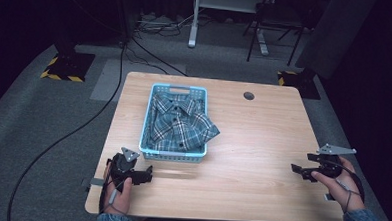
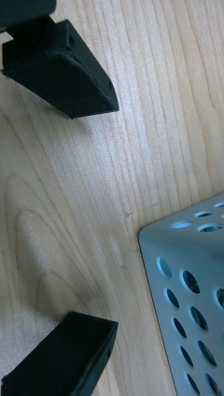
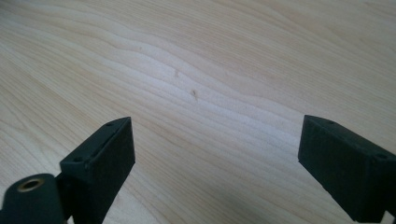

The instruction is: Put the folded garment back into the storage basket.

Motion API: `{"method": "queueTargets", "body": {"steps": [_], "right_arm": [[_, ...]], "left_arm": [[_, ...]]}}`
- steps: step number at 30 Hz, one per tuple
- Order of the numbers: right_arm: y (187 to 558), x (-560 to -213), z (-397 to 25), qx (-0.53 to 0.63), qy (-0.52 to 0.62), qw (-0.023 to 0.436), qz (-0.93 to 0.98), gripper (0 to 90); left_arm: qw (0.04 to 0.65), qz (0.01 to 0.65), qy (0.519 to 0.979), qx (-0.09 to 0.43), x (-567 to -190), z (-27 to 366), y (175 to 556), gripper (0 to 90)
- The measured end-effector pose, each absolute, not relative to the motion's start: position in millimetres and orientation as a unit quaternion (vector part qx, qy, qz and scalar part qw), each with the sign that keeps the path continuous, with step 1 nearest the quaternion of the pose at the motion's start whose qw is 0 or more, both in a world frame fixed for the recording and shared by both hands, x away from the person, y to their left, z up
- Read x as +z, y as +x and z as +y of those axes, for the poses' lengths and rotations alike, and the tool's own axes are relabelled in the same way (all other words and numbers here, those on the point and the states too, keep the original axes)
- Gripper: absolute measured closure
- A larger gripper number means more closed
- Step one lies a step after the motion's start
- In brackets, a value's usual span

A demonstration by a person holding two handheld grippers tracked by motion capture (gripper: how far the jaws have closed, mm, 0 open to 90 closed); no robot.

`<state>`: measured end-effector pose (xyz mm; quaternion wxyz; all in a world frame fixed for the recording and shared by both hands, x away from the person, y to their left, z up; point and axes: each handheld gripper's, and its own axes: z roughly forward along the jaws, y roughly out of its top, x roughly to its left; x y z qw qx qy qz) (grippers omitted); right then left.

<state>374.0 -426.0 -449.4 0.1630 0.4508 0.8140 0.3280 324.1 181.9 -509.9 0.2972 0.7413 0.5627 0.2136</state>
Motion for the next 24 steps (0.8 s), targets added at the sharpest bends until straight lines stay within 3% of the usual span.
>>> {"method": "queueTargets", "body": {"steps": [13, 21, 24], "right_arm": [[368.0, -471.4, -430.9, 0.316, 0.461, 0.151, 0.815, 9.8], [362.6, -493.9, -429.6, 0.298, 0.458, 0.133, 0.827, 4.8], [357.7, -506.1, -428.7, 0.325, 0.445, 0.178, 0.815, 0.0]], "left_arm": [[0.297, 0.563, 0.741, 0.214, -509.9, 181.9, 324.1, 0.1], [0.297, 0.563, 0.741, 0.214, -509.9, 181.9, 324.0, 0.1], [0.297, 0.563, 0.741, 0.214, -509.9, 181.9, 324.0, 0.1]]}}
